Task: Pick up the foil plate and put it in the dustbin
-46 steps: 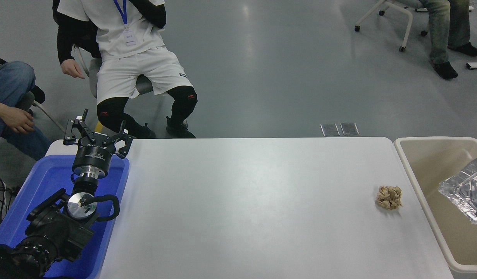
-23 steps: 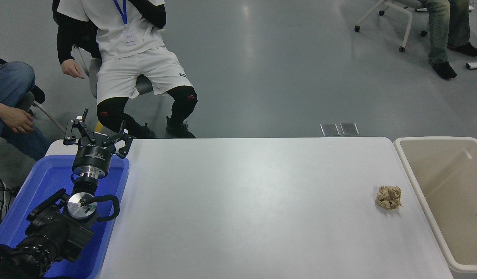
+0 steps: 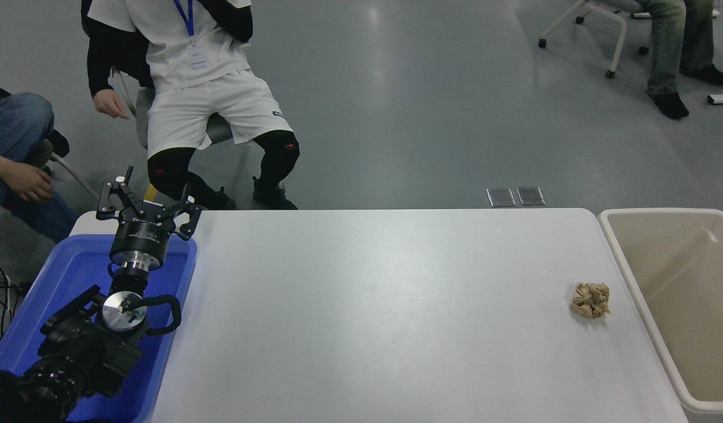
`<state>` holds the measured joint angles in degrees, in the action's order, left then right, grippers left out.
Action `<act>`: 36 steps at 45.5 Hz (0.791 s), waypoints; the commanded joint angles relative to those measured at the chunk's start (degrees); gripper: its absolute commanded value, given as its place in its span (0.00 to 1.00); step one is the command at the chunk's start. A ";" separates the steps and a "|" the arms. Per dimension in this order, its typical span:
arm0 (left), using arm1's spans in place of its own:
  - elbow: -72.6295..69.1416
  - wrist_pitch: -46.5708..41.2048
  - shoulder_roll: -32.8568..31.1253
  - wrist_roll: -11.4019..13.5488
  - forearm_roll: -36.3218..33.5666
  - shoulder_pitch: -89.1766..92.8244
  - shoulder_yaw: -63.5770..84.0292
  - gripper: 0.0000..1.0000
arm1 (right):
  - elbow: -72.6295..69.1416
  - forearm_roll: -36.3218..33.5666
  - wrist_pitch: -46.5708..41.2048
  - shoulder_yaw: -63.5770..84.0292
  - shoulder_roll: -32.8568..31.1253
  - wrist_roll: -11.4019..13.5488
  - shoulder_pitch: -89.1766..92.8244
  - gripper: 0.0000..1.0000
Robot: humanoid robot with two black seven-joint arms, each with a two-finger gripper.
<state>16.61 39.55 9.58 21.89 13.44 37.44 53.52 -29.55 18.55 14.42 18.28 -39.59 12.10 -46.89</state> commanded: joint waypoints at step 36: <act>0.00 0.09 0.00 -0.09 0.00 0.00 -0.09 0.99 | -41.99 6.15 -6.06 32.25 -4.36 -0.06 -37.56 0.99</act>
<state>16.61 39.61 9.58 21.82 13.45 37.44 53.45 -65.60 24.08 13.51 43.91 -46.33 11.96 -75.56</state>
